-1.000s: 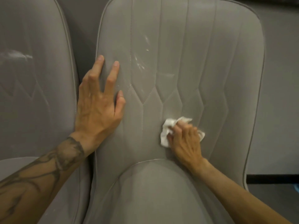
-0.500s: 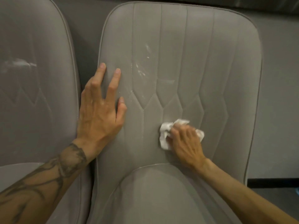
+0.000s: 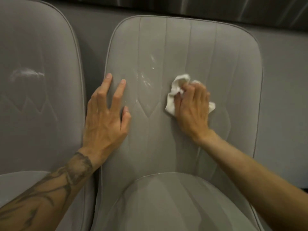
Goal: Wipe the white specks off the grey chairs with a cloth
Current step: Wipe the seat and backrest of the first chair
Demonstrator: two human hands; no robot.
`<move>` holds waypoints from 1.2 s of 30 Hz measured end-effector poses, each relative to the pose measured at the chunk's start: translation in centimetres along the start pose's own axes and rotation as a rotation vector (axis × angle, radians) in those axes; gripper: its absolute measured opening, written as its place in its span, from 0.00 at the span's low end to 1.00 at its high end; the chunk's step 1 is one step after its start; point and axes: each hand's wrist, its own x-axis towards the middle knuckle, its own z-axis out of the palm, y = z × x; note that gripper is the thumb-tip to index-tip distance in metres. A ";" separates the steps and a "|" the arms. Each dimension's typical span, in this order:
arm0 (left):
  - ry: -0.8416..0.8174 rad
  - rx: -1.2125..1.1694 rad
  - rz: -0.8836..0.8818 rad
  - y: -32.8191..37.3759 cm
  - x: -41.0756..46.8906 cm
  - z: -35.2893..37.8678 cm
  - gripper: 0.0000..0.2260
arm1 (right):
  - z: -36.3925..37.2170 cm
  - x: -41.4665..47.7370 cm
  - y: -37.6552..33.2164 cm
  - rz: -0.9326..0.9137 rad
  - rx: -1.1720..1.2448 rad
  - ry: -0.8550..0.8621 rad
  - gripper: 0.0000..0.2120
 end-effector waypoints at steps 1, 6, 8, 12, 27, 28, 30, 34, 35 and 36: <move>0.002 -0.006 -0.003 0.0 0.0 0.0 0.29 | 0.2 2.1 0.6 0.029 -0.022 0.050 0.12; 0.012 -0.014 0.000 -0.1 0.0 0.3 0.29 | 1.2 5.5 -1.1 0.204 -0.005 0.196 0.12; 0.009 -0.020 0.005 -0.1 0.0 0.3 0.29 | 1.3 1.5 -2.6 -0.007 0.010 0.071 0.11; -0.004 -0.019 0.000 0.0 -0.1 0.2 0.29 | 0.8 1.5 -1.9 -0.178 0.018 0.008 0.09; 0.005 -0.027 0.008 -0.4 -0.1 0.3 0.30 | 0.7 12.0 -5.4 0.123 0.067 0.135 0.13; 0.007 -0.025 0.008 -0.4 -0.1 0.3 0.30 | 0.8 11.9 -6.4 0.178 0.057 0.148 0.13; 0.010 -0.022 0.008 -0.5 -0.1 0.4 0.30 | 0.7 9.7 -8.3 0.078 0.073 0.063 0.14; 0.003 -0.018 0.009 -0.5 -0.2 0.3 0.30 | -0.3 8.6 -6.7 -0.266 0.114 -0.092 0.12; 0.005 -0.013 0.006 -0.5 -0.2 0.3 0.30 | -0.2 10.0 -6.2 -0.239 0.102 -0.081 0.13; 0.005 -0.009 0.005 -0.4 -0.1 0.3 0.30 | 0.1 11.6 -6.1 -0.158 0.096 -0.052 0.13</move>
